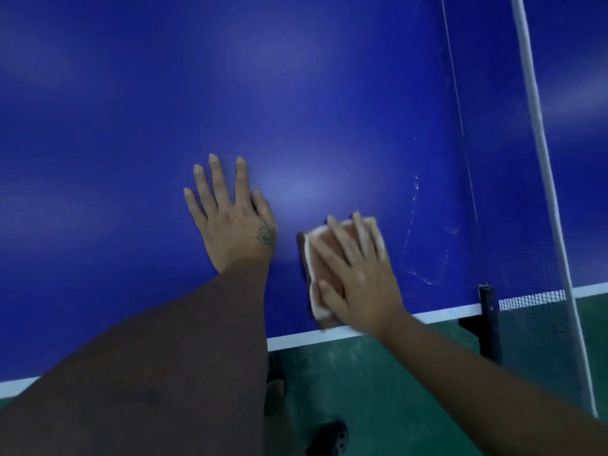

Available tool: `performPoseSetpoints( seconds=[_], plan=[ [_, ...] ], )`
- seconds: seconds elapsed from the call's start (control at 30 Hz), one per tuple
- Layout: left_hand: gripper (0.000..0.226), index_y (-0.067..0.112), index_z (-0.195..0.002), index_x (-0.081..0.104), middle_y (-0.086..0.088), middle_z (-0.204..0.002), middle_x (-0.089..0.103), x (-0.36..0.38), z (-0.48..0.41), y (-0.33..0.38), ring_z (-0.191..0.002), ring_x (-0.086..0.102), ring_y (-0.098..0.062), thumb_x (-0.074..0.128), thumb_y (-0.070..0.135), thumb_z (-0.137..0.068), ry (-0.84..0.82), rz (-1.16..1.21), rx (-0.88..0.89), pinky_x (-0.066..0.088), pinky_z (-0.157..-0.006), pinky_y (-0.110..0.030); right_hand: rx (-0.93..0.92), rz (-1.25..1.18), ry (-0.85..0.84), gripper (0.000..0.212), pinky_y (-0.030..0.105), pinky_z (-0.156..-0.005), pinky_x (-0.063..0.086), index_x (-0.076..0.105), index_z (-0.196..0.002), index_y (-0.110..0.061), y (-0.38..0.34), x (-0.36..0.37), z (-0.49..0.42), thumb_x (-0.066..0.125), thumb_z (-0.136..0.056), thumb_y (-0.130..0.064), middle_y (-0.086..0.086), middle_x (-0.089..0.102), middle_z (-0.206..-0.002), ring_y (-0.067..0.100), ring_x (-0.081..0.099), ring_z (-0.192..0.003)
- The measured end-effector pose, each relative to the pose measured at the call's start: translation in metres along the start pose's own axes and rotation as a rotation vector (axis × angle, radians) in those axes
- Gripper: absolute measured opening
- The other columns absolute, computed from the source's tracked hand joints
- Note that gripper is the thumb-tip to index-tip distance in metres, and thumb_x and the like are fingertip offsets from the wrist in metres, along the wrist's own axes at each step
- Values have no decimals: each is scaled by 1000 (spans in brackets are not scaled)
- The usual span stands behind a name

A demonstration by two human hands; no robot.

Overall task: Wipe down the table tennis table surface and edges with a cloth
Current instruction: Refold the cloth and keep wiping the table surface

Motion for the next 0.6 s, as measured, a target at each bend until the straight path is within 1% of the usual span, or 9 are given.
performPoseSetpoints(
  seconds=[0.07, 0.13, 0.2, 0.23, 0.27, 0.37, 0.43, 0.53, 0.6],
  plan=[
    [59, 31, -174, 25, -6, -184, 11, 0, 0, 0, -170, 4, -32, 27, 46, -116, 9, 1, 2, 4, -136, -57, -24, -29, -57, 71, 70, -128, 13, 41, -165, -32, -12, 3, 31, 57, -98, -52, 2, 16, -180, 43, 7, -165],
    [59, 32, -173, 26, -6, -184, 11, 0, 0, 0, -170, 4, -32, 27, 46, -116, 8, 8, 3, 3, -137, -56, -77, -37, -109, 68, 70, -128, 13, 40, -165, -34, -12, 1, 37, 54, -102, -53, 0, 15, -180, 41, 7, -166],
    [60, 32, -173, 26, -5, -184, 10, 1, 0, 0, -170, 3, -31, 26, 47, -115, 6, 11, -4, 2, -137, -56, -176, -11, -135, 62, 68, -130, 11, 39, -166, -33, 3, -6, 13, 46, -108, -55, 1, 15, -180, 41, 8, -166],
    [61, 32, -173, 26, -5, -184, 10, 1, -1, 0, -170, 3, -31, 26, 47, -115, 6, 10, -8, 2, -137, -56, -200, 9, -131, 60, 66, -131, 10, 41, -165, -31, 16, -10, -7, 44, -110, -55, 3, 18, -179, 41, 10, -165],
    [61, 32, -173, 26, -5, -184, 10, 2, -1, 0, -170, 3, -31, 26, 48, -115, 6, 5, -9, 2, -137, -56, -184, 21, -116, 60, 66, -131, 10, 44, -164, -28, 32, -14, -30, 44, -110, -55, 5, 21, -178, 42, 12, -165],
    [61, 33, -173, 25, -4, -184, 9, 3, 1, 0, -170, 2, -30, 25, 48, -115, 5, -9, -9, 2, -137, -56, 4, 43, -66, 62, 65, -130, 11, 46, -163, -22, 90, -32, -101, 45, -110, -53, 9, 26, -176, 46, 16, -163],
    [61, 33, -173, 25, -4, -184, 10, 3, 0, 0, -170, 3, -30, 26, 49, -114, 15, -1, -11, 2, -137, -55, 153, 38, -52, 65, 64, -131, 8, 43, -165, -23, 128, -43, -127, 40, -109, -56, 7, 24, -177, 45, 13, -164],
    [61, 33, -173, 26, -5, -183, 12, 4, 0, -1, -170, 4, -30, 25, 50, -114, 22, -2, -9, 2, -137, -55, 325, 15, -37, 66, 59, -133, 2, 34, -167, -34, 163, -53, -116, 32, -108, -64, -2, 17, -180, 35, 5, -167],
    [61, 33, -173, 25, -5, -183, 11, 4, 0, -1, -170, 4, -30, 23, 50, -114, 18, -9, -6, 2, -137, -55, 418, 26, -2, 65, 57, -134, 0, 32, -167, -36, 163, -50, -85, 30, -109, -65, -5, 15, -180, 32, 2, -167]
  ],
)
Point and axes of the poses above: each hand's wrist, its own z-axis away from the middle knuckle, its own x-axis out of the palm, y = z × x, the point moved 3 cm from there along -z, towards the middle knuckle
